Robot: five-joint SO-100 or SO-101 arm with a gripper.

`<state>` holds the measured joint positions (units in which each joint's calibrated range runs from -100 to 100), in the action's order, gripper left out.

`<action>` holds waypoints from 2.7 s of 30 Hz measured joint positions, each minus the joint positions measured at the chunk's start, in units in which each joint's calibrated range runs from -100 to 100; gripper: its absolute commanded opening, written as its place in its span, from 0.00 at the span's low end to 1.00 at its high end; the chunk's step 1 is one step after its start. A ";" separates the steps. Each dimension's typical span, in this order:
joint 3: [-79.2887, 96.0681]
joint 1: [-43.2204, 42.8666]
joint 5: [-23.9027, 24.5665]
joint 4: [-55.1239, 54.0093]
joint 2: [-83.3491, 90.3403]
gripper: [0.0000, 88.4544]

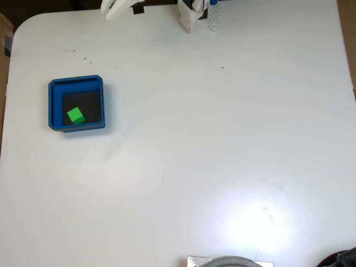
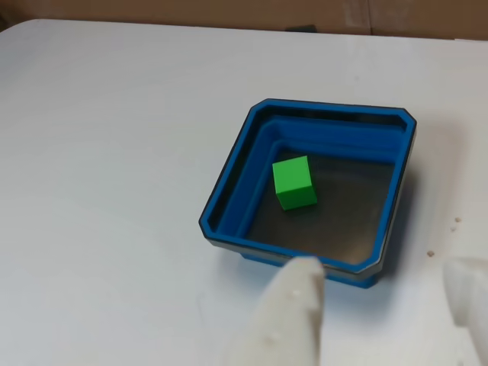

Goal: Pick up green cube and drop it in the blue box

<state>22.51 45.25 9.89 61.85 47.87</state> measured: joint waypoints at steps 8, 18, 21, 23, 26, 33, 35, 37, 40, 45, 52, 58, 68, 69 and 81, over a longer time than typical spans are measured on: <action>14.50 0.00 0.00 0.00 14.62 0.03; 30.34 0.00 0.00 0.00 27.57 0.01; 34.63 0.00 0.00 0.00 31.33 0.01; 37.85 0.00 0.00 0.00 34.00 0.01; 42.68 0.00 -0.83 0.00 38.68 0.01; 55.93 0.00 -5.86 -1.65 47.03 0.01; 59.33 0.00 -6.25 -4.96 47.62 0.01; 62.64 0.00 -6.54 -9.43 47.62 0.01; 68.10 -0.07 -6.69 -17.05 47.62 0.01; 75.79 -0.14 -6.74 -27.14 48.37 0.01; 76.60 -3.91 -6.79 -31.03 49.87 0.01; 76.60 -13.08 -6.79 -31.11 49.87 0.01; 76.60 -29.79 -6.79 -31.11 49.87 0.01; 76.60 -31.21 -6.79 -31.11 49.87 0.01; 76.69 -43.94 -6.79 -31.11 49.87 0.01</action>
<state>99.19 1.32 3.10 30.74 97.74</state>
